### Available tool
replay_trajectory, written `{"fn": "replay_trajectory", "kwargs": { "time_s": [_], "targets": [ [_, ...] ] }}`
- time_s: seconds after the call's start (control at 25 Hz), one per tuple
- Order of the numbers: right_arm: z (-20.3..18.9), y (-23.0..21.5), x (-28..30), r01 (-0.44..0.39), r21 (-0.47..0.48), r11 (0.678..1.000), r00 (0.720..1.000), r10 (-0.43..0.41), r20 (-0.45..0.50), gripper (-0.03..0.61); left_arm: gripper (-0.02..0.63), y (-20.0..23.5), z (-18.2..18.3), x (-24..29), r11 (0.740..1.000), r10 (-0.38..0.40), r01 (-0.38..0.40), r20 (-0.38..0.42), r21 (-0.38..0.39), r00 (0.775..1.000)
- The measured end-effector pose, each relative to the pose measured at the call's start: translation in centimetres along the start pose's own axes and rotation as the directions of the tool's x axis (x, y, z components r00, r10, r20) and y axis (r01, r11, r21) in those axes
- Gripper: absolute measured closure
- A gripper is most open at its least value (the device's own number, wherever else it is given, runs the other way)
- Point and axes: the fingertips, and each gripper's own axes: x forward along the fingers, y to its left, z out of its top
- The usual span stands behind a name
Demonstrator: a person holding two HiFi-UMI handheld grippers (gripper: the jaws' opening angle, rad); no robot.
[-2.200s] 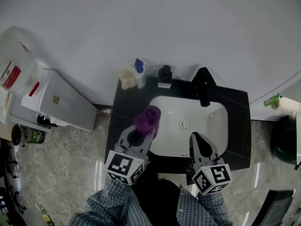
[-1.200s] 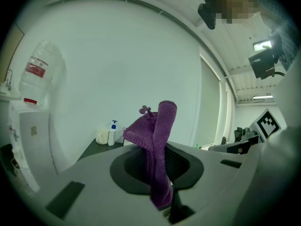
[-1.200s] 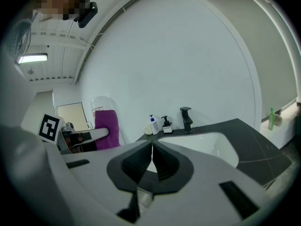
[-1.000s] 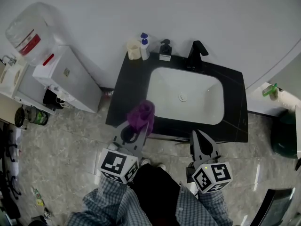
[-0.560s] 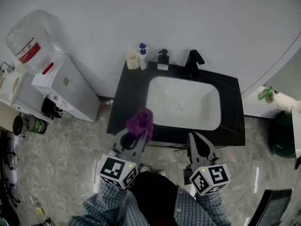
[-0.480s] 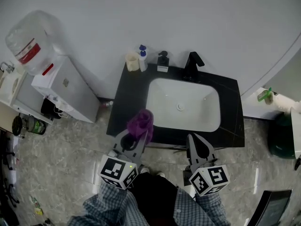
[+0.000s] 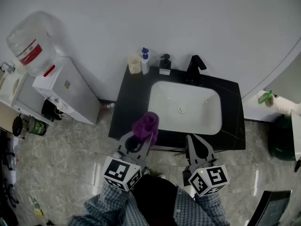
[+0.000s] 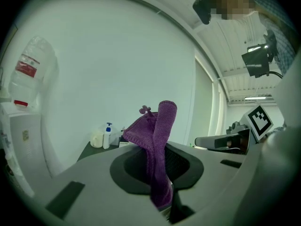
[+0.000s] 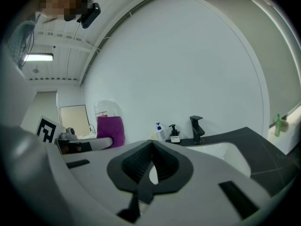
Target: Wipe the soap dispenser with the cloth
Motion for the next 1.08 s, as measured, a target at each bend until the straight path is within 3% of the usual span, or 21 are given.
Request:
{"fn": "replay_trajectory", "kwargs": {
  "time_s": [1.08],
  "targets": [
    [-0.6,0.2,1.2,-0.035,0.014,0.999,0.999,0.035,-0.025,0.56,0.554,1.1,-0.4,0.5,0.999,0.033,-0.033,-0.007,-0.028,0.999]
  ]
}}
